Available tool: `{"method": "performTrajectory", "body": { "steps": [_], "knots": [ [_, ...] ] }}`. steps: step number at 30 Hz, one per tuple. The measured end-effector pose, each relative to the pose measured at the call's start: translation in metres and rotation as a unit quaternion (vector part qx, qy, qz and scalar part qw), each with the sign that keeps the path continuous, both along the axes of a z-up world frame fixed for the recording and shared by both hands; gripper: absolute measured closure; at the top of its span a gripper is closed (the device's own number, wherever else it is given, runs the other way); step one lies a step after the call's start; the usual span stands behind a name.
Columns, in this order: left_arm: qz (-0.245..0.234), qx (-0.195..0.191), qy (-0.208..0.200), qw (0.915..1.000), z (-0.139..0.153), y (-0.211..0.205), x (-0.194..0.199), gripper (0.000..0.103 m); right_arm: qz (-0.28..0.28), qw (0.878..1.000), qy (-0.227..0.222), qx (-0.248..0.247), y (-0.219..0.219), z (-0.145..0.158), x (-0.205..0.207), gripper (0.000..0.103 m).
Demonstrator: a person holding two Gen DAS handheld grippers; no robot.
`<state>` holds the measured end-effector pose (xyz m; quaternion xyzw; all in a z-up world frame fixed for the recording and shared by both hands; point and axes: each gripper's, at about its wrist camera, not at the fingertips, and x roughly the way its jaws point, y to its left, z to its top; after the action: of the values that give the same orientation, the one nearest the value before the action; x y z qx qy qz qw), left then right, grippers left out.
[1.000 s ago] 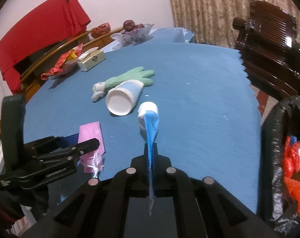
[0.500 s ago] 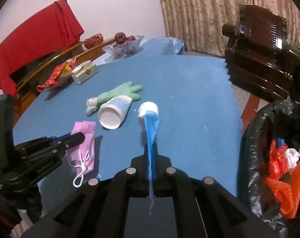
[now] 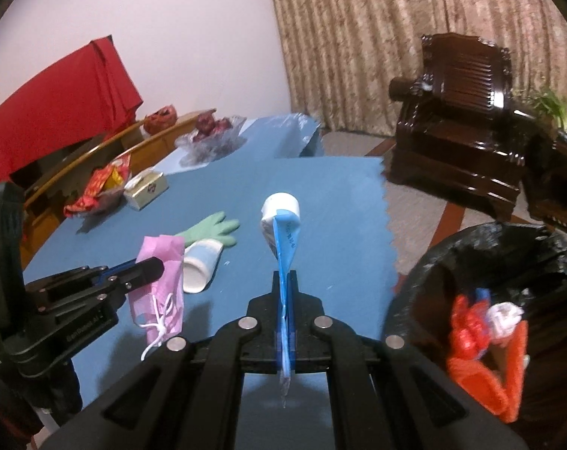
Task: Collect trash
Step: 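Carry the pink mask and blue tube over the bin and release both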
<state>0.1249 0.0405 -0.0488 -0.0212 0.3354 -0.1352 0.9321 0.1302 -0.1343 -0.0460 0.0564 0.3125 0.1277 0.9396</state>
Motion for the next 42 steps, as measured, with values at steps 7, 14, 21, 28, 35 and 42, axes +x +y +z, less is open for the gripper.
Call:
{"method": "performTrajectory", "body": {
  "steps": [7,14,21,28,35,42],
  "knots": [
    [-0.037,-0.011,-0.017,0.9991,0.016,-0.041,0.006,0.097,-0.045,0.999,-0.021,-0.005,-0.044,0.019,-0.01,0.101],
    [-0.076,-0.018,-0.031,0.9965,0.024,-0.085,0.01,0.097,-0.094,0.995,-0.033,-0.013,-0.09,0.028,-0.02,0.101],
    [-0.111,-0.023,-0.039,0.9928,0.028,-0.122,0.013,0.097,-0.142,0.989,-0.041,-0.018,-0.132,0.034,-0.032,0.101],
    [-0.14,-0.026,-0.047,0.9886,0.031,-0.153,0.013,0.097,-0.178,0.983,-0.043,-0.021,-0.162,0.036,-0.042,0.101],
    [-0.164,-0.027,-0.049,0.9849,0.03,-0.178,0.013,0.097,-0.202,0.978,-0.042,-0.025,-0.185,0.035,-0.049,0.101],
    [-0.192,-0.026,-0.047,0.98,0.029,-0.212,0.018,0.097,-0.223,0.974,-0.035,-0.024,-0.208,0.029,-0.051,0.101]
  ]
}}
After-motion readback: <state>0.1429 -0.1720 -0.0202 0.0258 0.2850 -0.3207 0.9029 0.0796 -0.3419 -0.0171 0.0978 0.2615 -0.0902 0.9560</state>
